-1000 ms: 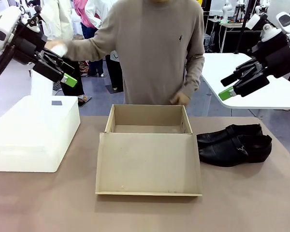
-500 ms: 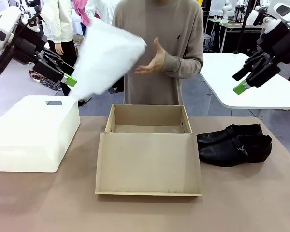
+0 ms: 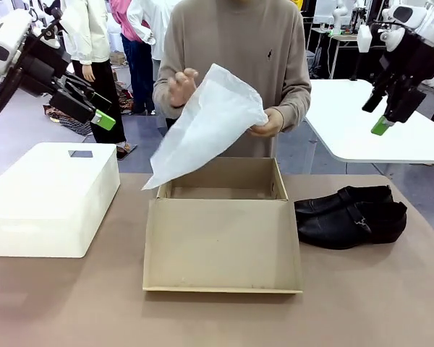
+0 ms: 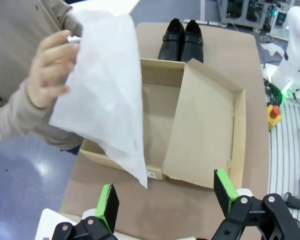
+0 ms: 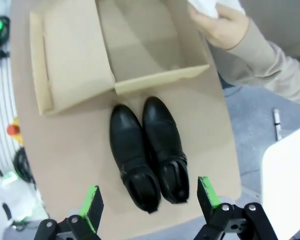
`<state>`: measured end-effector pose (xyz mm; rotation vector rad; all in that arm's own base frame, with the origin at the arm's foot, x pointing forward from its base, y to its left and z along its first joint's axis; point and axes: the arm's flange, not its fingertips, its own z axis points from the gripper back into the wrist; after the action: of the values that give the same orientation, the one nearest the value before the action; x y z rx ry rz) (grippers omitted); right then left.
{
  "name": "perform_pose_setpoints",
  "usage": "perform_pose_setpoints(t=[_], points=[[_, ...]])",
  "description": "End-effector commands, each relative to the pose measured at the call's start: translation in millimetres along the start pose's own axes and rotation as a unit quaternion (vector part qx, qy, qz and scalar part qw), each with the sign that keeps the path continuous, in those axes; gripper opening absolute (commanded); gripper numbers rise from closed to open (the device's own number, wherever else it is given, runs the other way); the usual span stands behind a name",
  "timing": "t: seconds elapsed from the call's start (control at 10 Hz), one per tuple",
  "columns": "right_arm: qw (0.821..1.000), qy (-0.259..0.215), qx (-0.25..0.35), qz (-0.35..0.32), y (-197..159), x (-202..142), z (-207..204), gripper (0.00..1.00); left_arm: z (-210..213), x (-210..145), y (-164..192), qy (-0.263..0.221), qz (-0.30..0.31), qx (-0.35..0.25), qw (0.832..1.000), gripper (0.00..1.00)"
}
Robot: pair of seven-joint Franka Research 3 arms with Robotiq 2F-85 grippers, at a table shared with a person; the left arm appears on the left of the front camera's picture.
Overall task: Pack the shoes into the box.
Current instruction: Place one shoe of the Shoes into the Shoes Box.
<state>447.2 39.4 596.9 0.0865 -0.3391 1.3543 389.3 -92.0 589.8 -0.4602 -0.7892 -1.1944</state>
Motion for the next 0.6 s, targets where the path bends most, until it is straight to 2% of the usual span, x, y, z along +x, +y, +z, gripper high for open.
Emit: perform_pose_setpoints(t=[0.0, 0.2, 0.4, 0.5], points=[[0.998, 0.042, -0.008, 0.036, -16, -2, 0, 1.0, 0, 0, 3, -0.012, -0.007, -0.006, 1.0, 1.0], [0.998, 0.053, 0.008, 0.038, -25, -2, -9, 1.0, 0, 0, 3, -0.012, -0.007, -0.006, 1.0, 1.0], [0.999, 0.045, 0.006, 0.006, -24, 2, -16, 1.0, 0, 0, 3, -0.012, -0.007, -0.006, 1.0, 1.0], [0.999, 0.043, 0.006, 0.023, -21, -2, -18, 1.0, 0, 0, 3, -0.012, -0.007, -0.006, 1.0, 1.0]])
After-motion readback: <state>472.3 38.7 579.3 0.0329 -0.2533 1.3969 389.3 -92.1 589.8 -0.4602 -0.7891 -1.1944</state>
